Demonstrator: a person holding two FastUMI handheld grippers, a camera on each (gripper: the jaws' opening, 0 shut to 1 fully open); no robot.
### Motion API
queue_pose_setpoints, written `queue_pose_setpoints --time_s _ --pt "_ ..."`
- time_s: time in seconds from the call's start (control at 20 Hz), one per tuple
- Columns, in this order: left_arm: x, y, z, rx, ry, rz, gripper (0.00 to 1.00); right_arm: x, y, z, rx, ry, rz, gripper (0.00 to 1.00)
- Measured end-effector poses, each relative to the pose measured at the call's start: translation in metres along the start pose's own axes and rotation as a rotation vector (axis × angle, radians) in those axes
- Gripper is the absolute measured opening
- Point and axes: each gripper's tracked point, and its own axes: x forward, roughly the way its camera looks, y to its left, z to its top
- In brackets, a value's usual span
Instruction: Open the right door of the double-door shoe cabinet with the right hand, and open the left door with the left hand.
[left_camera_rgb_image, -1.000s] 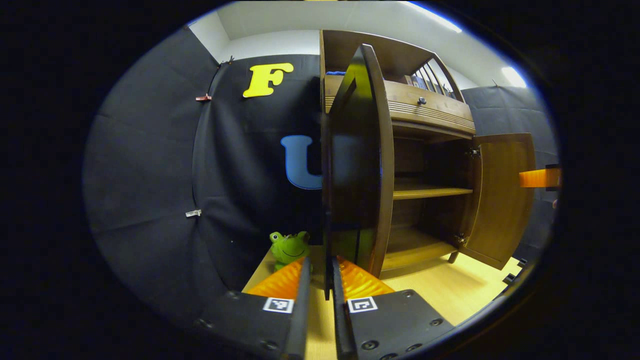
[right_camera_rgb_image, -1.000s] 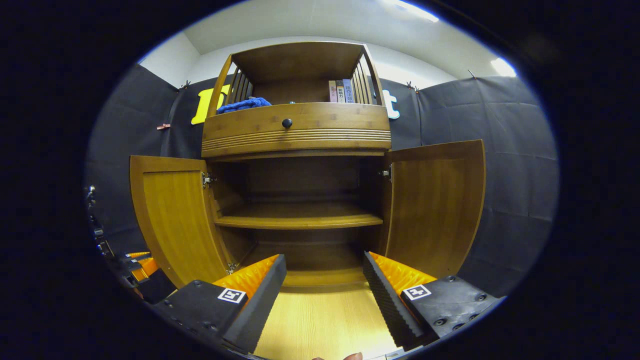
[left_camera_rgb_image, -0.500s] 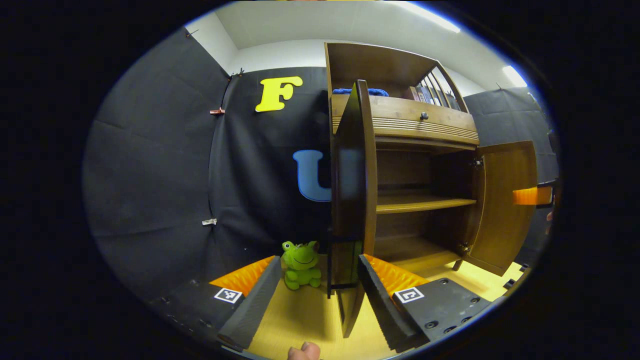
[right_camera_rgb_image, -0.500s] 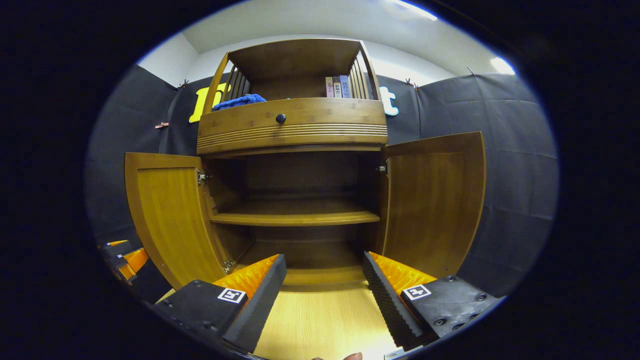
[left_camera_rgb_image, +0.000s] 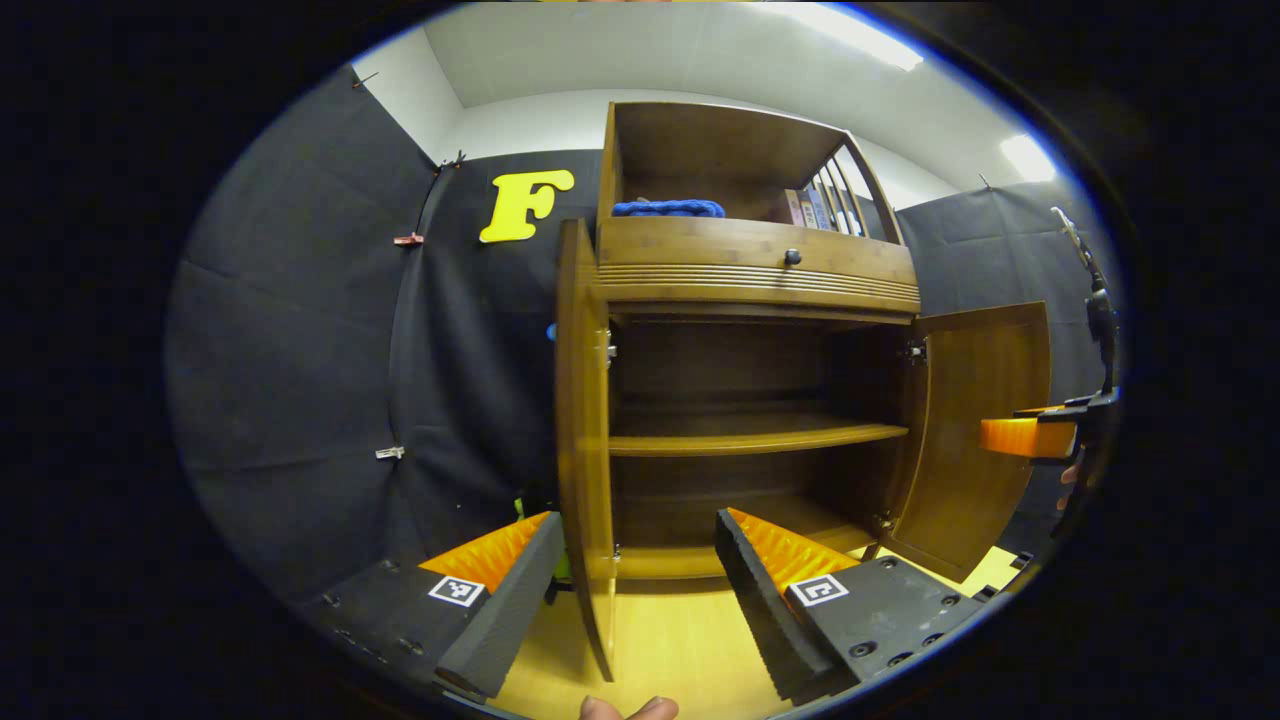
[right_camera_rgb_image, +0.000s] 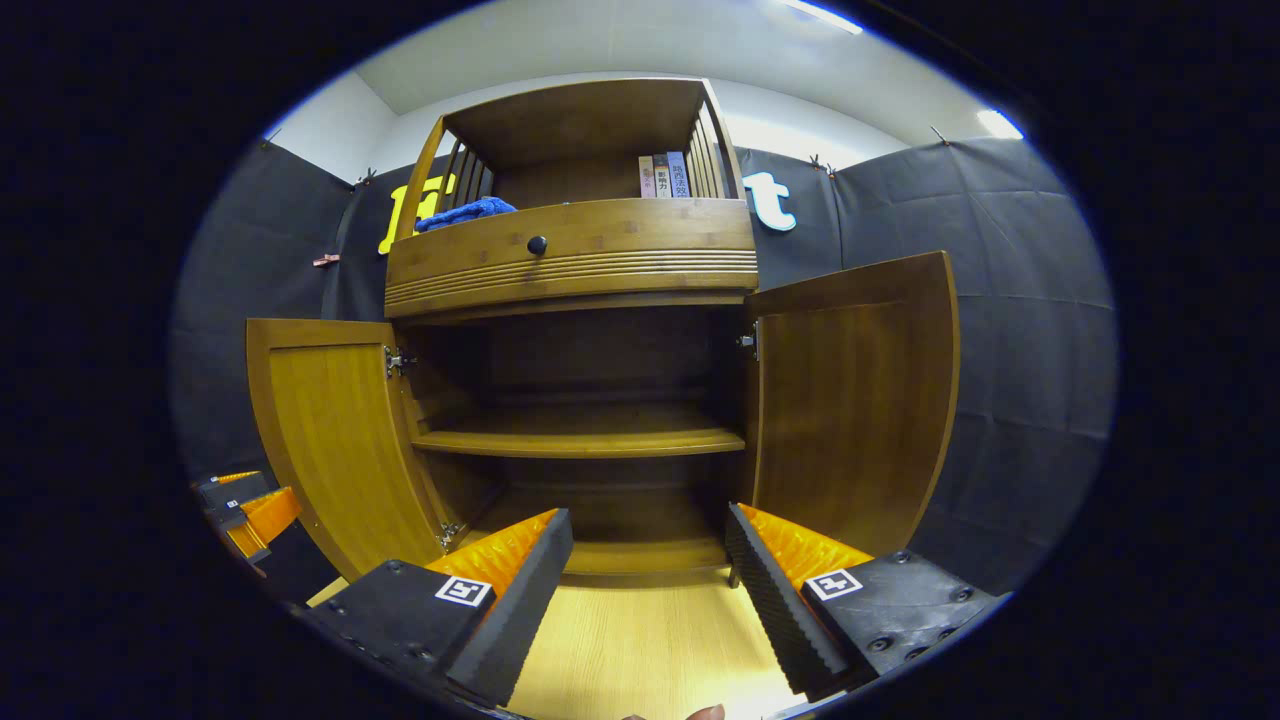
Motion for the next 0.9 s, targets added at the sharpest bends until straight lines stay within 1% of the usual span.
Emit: queue_pose_setpoints --time_s 0.05,0.1,0.2,0.5,0.55,0.7,0.75,0.8,0.85,0.9 --pt "0.002 -0.010 0.003 -0.004 -0.001 -0.005 0.92 0.000 -0.005 0.001 0.002 0.001 0.001 0.98" --pt "0.003 -0.020 0.005 -0.010 -0.005 -0.013 0.97 0.001 -0.009 0.002 0.007 -0.001 0.002 0.98" --pt "0.007 -0.037 0.012 -0.020 -0.015 -0.019 0.93 0.004 -0.017 0.005 0.013 -0.006 0.005 0.98" --pt "0.026 -0.073 0.036 -0.072 -0.066 -0.003 0.92 0.008 -0.043 0.014 -0.002 -0.029 0.013 0.98" --pt "0.028 -0.079 0.039 -0.074 -0.071 0.002 0.95 0.009 -0.046 0.015 -0.005 -0.033 0.014 0.98" --pt "0.035 -0.100 0.048 -0.061 -0.086 -0.012 0.95 0.010 -0.054 0.016 -0.010 -0.043 0.022 0.98" --pt "0.037 -0.107 0.055 -0.055 -0.104 -0.016 0.92 0.011 -0.058 0.015 -0.014 -0.042 0.023 0.98" --pt "0.038 -0.113 0.059 -0.049 -0.114 -0.020 0.95 0.012 -0.061 0.015 -0.016 -0.042 0.023 0.98" --pt "0.039 -0.121 0.061 -0.042 -0.119 -0.030 0.92 0.012 -0.063 0.014 -0.013 -0.042 0.024 0.98" --pt "0.040 -0.129 0.061 -0.036 -0.121 -0.041 0.92 0.012 -0.065 0.014 -0.009 -0.042 0.024 0.98"
